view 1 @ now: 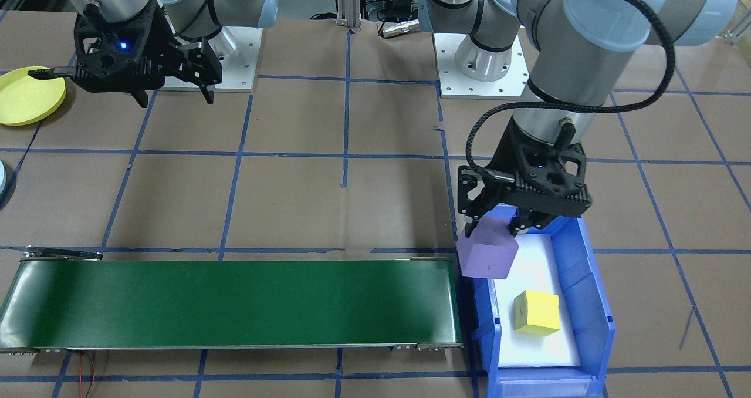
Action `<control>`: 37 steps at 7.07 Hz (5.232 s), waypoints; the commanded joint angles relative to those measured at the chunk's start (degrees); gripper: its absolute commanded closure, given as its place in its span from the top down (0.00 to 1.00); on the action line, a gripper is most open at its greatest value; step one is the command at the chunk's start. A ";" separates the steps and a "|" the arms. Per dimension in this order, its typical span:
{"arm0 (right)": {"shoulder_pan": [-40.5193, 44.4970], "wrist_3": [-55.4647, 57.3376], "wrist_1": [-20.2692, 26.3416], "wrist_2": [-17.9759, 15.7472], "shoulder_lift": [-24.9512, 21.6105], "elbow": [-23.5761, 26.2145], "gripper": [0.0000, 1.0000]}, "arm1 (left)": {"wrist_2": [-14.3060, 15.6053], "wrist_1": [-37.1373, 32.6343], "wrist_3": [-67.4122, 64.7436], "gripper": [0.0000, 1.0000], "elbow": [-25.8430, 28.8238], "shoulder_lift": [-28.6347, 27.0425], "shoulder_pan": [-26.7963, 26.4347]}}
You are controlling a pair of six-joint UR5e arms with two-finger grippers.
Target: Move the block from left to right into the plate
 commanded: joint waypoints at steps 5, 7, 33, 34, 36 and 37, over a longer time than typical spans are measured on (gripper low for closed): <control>-0.04 0.00 0.00 0.00 0.00 0.09 1.00 | -0.79 3.97 -4.89 0.10 -0.91 -11.99 -3.55; -0.04 0.00 0.00 0.00 0.00 0.09 1.00 | -0.96 5.54 -5.15 0.93 -0.83 -12.88 -3.55; -0.48 -0.09 -0.09 0.26 0.09 0.09 1.00 | 0.26 8.18 21.57 0.07 -0.83 -17.37 12.97; -0.48 -0.09 -0.09 0.26 0.09 0.09 1.00 | 0.00 8.19 21.48 0.07 -0.22 -15.10 12.97; -0.48 -0.09 -0.09 0.27 0.09 0.09 1.00 | -2.18 7.58 21.39 0.07 -0.03 -6.16 12.36; -0.48 -0.18 -0.09 0.26 0.09 0.09 1.00 | -4.29 5.92 21.30 0.07 -0.03 -3.42 11.05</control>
